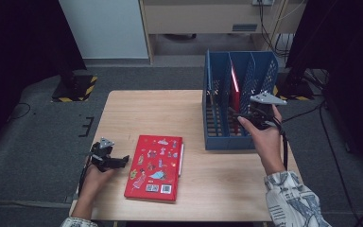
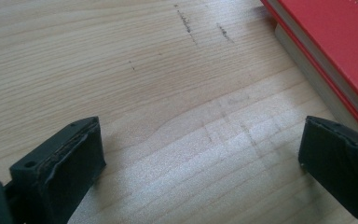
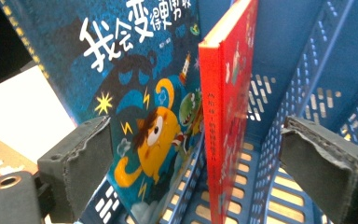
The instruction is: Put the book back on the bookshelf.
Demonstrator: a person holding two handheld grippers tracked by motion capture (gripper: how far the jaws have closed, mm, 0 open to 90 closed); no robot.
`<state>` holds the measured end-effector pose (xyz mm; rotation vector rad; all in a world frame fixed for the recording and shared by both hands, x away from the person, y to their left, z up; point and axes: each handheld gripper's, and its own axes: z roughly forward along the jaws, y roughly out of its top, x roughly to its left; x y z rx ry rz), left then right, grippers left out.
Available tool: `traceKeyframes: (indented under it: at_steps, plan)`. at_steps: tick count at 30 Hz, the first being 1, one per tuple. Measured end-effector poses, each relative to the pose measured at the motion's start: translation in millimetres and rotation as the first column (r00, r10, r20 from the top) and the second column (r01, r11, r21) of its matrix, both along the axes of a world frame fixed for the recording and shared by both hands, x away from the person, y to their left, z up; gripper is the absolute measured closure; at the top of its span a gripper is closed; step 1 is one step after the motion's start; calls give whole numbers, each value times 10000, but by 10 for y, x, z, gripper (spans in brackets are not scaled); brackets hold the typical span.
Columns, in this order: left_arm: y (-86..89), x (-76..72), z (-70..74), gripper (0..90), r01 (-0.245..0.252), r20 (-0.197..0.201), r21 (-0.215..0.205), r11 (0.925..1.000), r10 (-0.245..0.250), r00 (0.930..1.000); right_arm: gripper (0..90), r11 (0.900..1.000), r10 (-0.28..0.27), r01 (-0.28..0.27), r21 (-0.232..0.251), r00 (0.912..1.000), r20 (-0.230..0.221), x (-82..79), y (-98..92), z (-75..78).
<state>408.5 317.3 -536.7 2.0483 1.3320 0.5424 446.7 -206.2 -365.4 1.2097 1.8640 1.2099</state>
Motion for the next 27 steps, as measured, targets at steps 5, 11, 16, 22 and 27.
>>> traceKeyframes:
  at_steps: [5, 11, 16, 22, 27]
  plan:
    - [15, -2, 1, 0, 97, -3, -68, 9999, -97, 10000, 128, 9990, 316, -312, 316, 9994, -120, -132, -5, -96]
    - [16, -4, 1, 0, 115, 12, 21, 9999, -115, 9999, 134, 9929, 892, -863, 820, 9955, -328, -248, 71, -252]
    - [25, -8, 2, 0, 100, -3, -113, 9999, -100, 10000, 139, 9852, 1521, -1497, 835, 9881, -228, -385, 206, -320]
    - [39, -12, 3, 0, 114, 21, -242, 9996, -114, 9999, 137, 9726, 2298, -2276, 469, 9720, -488, -541, 441, -432]
    - [8, -35, 0, 0, 699, 11, -30, 9976, -699, 9976, 123, 9597, 2811, -2798, 275, 9568, -744, -634, 636, -545]
